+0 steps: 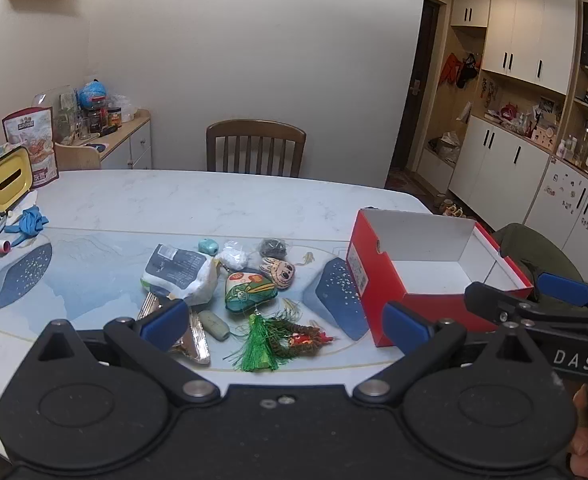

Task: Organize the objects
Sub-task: 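Move both grippers over the pile of items on the mat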

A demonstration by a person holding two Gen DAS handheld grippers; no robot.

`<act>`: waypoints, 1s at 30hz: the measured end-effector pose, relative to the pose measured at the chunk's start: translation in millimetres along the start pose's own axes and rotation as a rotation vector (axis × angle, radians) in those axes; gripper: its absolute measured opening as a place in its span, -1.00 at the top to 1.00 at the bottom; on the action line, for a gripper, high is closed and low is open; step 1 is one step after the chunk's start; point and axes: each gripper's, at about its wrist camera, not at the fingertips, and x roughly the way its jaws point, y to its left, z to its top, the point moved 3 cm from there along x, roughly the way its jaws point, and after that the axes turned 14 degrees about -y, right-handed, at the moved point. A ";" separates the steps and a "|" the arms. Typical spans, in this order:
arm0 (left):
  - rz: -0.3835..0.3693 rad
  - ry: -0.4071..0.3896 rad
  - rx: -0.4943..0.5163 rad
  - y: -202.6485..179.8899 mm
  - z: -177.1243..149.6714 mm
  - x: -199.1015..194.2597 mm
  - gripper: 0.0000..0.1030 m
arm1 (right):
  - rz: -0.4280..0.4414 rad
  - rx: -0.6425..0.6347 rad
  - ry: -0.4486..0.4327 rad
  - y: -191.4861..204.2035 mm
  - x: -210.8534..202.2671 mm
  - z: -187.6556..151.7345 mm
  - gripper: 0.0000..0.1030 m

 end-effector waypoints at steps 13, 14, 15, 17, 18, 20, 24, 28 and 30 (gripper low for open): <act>-0.021 -0.002 -0.012 40.2 11.4 31.2 -0.99 | 0.054 -0.031 0.004 31.2 36.6 5.9 -1.00; -0.021 0.004 -0.013 44.4 10.7 35.0 -0.99 | 0.060 -0.029 0.009 33.9 41.7 6.1 -1.00; -0.020 0.012 -0.018 50.0 11.4 40.0 -0.99 | 0.063 -0.023 0.016 36.3 46.6 5.5 -1.00; -0.017 0.026 -0.030 62.1 12.8 50.1 -0.99 | 0.063 -0.013 0.037 41.3 57.3 3.9 -1.00; -0.016 0.030 -0.034 67.9 13.4 55.2 -0.99 | 0.065 -0.009 0.048 43.7 62.3 2.5 -1.00; -0.012 0.039 -0.031 78.5 12.5 64.6 -0.99 | 0.065 -0.010 0.072 48.6 72.1 -1.2 -0.99; -0.029 0.076 0.022 96.9 1.5 85.5 -0.99 | 0.077 -0.038 0.114 59.5 92.1 -11.8 -0.99; -0.043 0.142 0.042 114.8 -17.5 107.4 -0.99 | 0.087 -0.063 0.164 70.8 113.6 -26.4 -0.99; -0.045 0.181 0.032 122.8 -27.6 118.9 -0.99 | 0.082 -0.069 0.206 76.4 125.1 -36.9 -0.99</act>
